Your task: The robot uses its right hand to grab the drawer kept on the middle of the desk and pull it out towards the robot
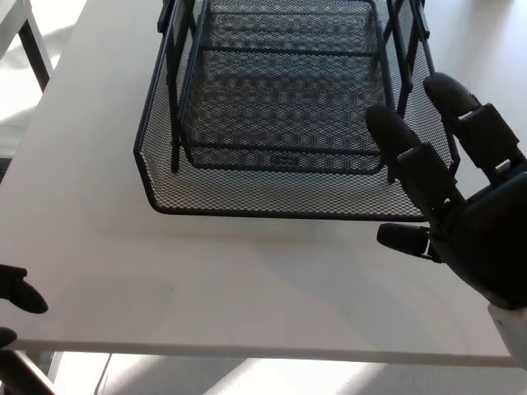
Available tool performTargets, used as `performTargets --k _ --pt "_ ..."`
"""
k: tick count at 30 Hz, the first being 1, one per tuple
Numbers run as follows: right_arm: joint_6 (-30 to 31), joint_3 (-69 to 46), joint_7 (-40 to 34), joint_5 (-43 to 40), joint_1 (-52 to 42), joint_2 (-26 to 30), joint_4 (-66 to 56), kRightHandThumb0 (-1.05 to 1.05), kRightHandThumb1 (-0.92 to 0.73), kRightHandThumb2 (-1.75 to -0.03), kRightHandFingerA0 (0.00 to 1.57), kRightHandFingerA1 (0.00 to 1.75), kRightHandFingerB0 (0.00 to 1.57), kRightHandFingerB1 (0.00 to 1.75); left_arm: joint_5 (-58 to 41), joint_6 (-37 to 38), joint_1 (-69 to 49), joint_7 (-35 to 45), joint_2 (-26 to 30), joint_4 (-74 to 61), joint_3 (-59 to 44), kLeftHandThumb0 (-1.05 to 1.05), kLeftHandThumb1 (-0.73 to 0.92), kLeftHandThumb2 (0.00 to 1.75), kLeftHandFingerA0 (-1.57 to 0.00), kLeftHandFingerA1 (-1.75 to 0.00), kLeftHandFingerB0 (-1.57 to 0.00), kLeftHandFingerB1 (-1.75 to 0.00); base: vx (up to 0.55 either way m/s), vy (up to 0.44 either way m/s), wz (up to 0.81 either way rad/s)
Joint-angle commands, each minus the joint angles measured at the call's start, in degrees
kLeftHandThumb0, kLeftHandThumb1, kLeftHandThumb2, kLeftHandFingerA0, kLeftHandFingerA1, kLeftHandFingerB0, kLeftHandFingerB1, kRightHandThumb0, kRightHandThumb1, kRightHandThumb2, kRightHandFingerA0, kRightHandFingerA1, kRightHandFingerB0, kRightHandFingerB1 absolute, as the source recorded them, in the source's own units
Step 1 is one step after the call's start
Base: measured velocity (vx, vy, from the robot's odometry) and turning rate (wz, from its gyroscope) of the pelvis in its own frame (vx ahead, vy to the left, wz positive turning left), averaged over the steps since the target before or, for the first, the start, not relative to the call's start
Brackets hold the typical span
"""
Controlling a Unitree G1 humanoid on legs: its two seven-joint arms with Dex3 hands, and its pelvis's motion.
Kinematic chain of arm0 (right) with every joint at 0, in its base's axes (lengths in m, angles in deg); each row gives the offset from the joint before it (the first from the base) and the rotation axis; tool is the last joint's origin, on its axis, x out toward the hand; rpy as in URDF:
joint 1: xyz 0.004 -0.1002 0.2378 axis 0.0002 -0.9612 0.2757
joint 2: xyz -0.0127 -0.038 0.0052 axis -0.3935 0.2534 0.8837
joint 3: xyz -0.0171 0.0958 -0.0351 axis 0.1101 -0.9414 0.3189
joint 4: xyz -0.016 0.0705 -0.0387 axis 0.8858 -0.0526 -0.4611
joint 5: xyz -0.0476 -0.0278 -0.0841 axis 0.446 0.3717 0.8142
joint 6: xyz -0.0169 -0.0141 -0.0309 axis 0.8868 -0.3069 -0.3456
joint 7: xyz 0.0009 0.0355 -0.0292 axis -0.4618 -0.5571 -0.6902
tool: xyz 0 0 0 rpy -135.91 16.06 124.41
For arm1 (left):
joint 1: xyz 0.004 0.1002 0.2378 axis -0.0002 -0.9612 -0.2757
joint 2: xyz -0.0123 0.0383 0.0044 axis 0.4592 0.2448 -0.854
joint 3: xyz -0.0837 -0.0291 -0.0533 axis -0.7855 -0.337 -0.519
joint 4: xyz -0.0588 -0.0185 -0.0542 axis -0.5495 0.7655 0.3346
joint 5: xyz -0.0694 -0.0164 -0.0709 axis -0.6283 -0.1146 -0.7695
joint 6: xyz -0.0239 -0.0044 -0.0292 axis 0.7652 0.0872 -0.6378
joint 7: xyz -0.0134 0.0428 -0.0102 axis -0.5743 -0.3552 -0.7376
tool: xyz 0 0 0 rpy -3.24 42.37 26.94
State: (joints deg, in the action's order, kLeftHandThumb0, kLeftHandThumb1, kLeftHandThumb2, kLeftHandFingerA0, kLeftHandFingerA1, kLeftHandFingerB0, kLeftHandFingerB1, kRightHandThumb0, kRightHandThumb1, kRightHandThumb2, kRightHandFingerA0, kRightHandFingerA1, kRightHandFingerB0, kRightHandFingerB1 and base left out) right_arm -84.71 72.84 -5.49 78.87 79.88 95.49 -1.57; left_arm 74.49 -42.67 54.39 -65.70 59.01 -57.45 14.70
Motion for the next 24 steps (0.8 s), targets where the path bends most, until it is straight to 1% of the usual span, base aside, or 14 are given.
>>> performTargets --k 1,3,4,6,11,13,15,16,17,18,19,22,23,24 --pt "6.8 -3.0 15.7 -0.9 -2.5 0.0 -3.7 -0.91 -0.52 -0.89 0.00 0.12 0.00 0.16 0.7 1.1 -0.6 0.1 0.3 0.6 -0.4 -0.28 0.56 0.57 -0.79 -0.86 -0.81 -0.58 0.00 0.000 0.00" --pt "6.8 -3.4 17.3 -1.6 -3.0 0.1 -4.8 -0.91 -0.52 -0.88 0.00 0.10 0.00 0.16 0.9 1.1 -0.8 0.0 0.2 0.7 -0.4 -0.28 0.56 0.57 -0.78 -0.86 -0.81 -0.58 0.00 0.000 0.00" --pt "6.3 -4.4 18.4 -2.9 -4.4 1.0 -6.6 -0.84 -0.43 -0.76 0.00 0.04 0.00 0.15 0.8 0.3 -1.0 0.4 0.2 0.0 -0.5 -0.28 0.57 0.57 -0.78 -0.85 -0.81 -0.57 0.00 0.000 0.00" --pt "6.5 -5.2 19.7 -3.3 -5.3 1.4 -8.0 -0.91 -0.52 -0.87 0.00 0.10 0.00 0.16 0.7 -0.1 -1.1 0.7 0.3 -0.2 -0.5 -0.28 0.58 0.57 -0.77 -0.85 -0.80 -0.57 0.00 0.000 0.00" --pt "5.6 -9.6 22.2 -5.5 -8.9 3.9 -12.3 -0.92 -0.52 -0.87 0.00 0.14 0.00 0.17 0.3 -0.5 -1.4 1.0 0.2 -0.6 -0.5 -0.28 0.57 0.57 -0.78 -0.85 -0.80 -0.57 0.00 0.000 0.00" --pt "3.5 -13.5 20.7 -7.9 -11.7 5.7 -13.4 -0.85 -0.49 -0.84 0.00 0.10 0.00 0.18 0.6 0.5 -1.1 0.4 0.2 0.3 -0.5 -0.29 0.57 0.57 -0.78 -0.87 -0.81 -0.59 0.00 0.000 0.00" --pt "1.1 -18.9 19.5 -11.4 -15.7 7.5 -15.1 -0.93 -0.54 -0.84 0.00 0.01 0.00 0.12 0.7 1.3 -1.0 -0.1 0.3 1.1 -0.6 -0.29 0.57 0.57 -0.79 -0.87 -0.81 -0.58 0.00 0.000 0.00" --pt "0.5 -22.0 18.8 -12.1 -18.0 8.3 -16.2 -0.76 -0.51 -0.60 0.00 0.07 0.00 0.25 0.6 0.6 -1.3 0.3 0.4 0.4 -0.7 -0.28 0.57 0.57 -0.78 -0.87 -0.81 -0.59 0.00 0.000 0.00" --pt "0.0 -23.6 18.7 -12.4 -19.1 8.5 -16.7 -0.76 -0.51 -0.60 0.00 0.07 0.00 0.25 0.6 0.4 -1.4 0.4 0.4 0.0 -0.7 -0.28 0.57 0.57 -0.78 -0.87 -0.81 -0.59 0.00 0.000 0.00" --pt "0.3 -25.5 19.2 -13.1 -21.1 8.5 -17.6 -0.84 -0.48 -0.79 0.00 0.10 0.00 0.22 0.5 0.5 -1.5 0.5 0.6 -0.1 -0.8 -0.28 0.56 0.57 -0.79 -0.88 -0.81 -0.60 0.00 0.000 0.00" --pt "0.1 -28.8 19.4 -14.0 -24.2 8.9 -18.3 -0.83 -0.48 -0.83 0.00 0.09 0.00 0.22 0.6 1.0 -1.4 0.3 0.6 0.2 -0.8 -0.27 0.56 0.57 -0.79 -0.88 -0.82 -0.59 0.00 0.000 0.00" --pt "-0.2 -34.1 20.3 -14.7 -29.3 9.4 -18.9 -0.78 -0.46 -0.82 0.00 0.12 0.00 0.24 0.9 0.9 -1.7 0.0 0.6 0.3 -1.0 -0.27 0.56 0.57 -0.80 -0.87 -0.83 -0.59 0.00 0.000 0.00" --pt "-1.3 -37.3 19.2 -15.5 -32.3 9.4 -17.7 -0.86 -0.50 -0.82 0.00 0.03 0.09 0.18 0.8 1.4 -1.6 -0.3 0.5 0.6 -1.0 -0.27 0.55 0.57 -0.80 -0.87 -0.83 -0.59 0.00 0.000 0.00" --pt "-1.8 -38.8 18.8 -15.7 -33.7 9.5 -16.7 -0.86 -0.50 -0.81 0.00 0.04 0.01 0.16 0.9 1.7 -1.5 -0.4 0.6 0.9 -1.0 -0.27 0.56 0.57 -0.79 -0.86 -0.82 -0.58 0.00 0.000 0.00"
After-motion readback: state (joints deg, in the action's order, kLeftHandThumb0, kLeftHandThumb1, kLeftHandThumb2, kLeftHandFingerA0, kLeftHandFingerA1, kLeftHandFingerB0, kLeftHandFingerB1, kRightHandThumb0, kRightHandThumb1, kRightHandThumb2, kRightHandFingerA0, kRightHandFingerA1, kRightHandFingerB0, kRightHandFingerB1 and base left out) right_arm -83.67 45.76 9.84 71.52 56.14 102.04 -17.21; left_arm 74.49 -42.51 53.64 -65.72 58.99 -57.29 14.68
